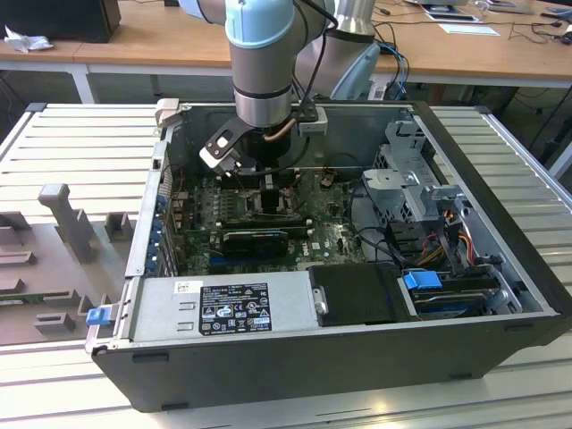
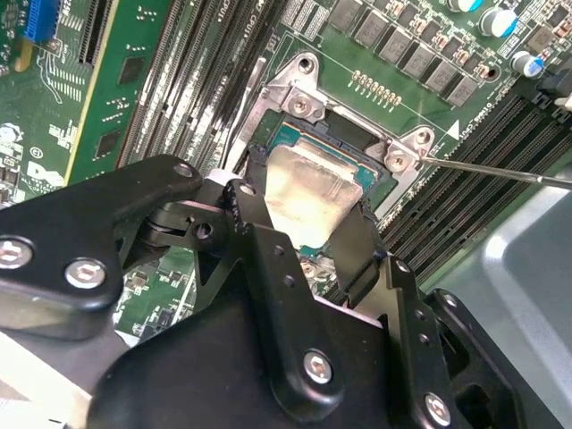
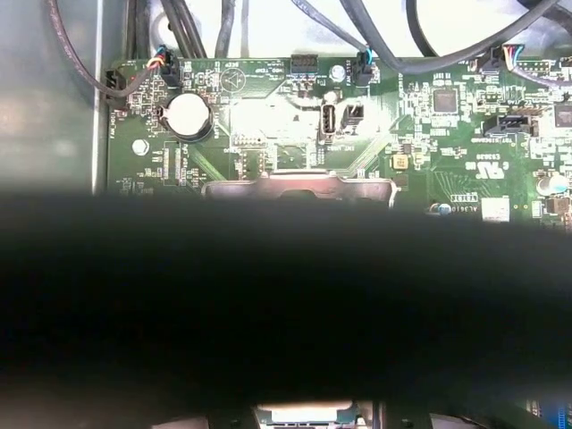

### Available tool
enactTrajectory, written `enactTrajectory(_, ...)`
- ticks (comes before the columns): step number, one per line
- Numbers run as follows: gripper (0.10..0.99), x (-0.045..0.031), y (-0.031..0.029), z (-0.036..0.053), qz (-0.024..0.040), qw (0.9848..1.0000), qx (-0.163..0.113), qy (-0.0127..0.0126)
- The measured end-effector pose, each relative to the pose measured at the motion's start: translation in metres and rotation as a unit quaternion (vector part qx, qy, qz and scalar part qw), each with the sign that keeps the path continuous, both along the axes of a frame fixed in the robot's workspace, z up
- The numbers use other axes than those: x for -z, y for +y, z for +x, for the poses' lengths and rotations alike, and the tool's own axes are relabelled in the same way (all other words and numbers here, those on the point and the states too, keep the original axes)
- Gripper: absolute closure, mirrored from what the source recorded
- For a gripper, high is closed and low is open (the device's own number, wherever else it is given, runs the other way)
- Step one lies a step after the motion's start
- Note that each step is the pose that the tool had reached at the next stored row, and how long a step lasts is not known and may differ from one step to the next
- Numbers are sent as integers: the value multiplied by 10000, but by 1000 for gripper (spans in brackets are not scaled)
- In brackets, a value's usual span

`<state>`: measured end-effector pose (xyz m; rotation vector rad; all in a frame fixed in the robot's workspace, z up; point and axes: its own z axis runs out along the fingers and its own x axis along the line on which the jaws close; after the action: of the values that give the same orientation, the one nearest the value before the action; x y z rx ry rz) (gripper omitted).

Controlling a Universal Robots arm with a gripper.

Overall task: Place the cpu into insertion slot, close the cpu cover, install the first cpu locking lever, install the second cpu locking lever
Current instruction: 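Place the cpu into insertion slot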

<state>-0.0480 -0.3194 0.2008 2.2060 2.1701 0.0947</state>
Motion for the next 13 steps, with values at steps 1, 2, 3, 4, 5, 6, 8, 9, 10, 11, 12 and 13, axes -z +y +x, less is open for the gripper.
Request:
enactTrajectory(1, 557, 1, 0, 0, 1, 10000, 0, -1)
enactTrajectory(2, 557, 1, 1, 0, 1, 10000, 0, -1)
enactTrajectory(3, 557, 2, 1, 1, 4, 10000, 0, -2)
enactTrajectory(4, 549, 3, 1, 1, 4, 10000, 0, -2)
enactTrajectory(5, 549, 3, 1, 1, 3, 10000, 0, -2)
enactTrajectory(6, 482, 2, 1, 0, 2, 10000, 0, -1)
enactTrajectory(8, 482, 2, 2, 1, 3, 10000, 0, -1)
enactTrajectory(9, 482, 2, 8, 6, 4, 10000, 1, 1)
enactTrajectory(10, 482, 2, 12, 11, 9, 10000, 0, 1)
enactTrajectory(11, 482, 3, 15, 14, 12, 10000, 0, 1)
enactTrajectory(12, 482, 5, 21, 19, 17, 10000, 0, 1)
enactTrajectory(13, 482, 7, 23, 20, 23, 10000, 0, 1)
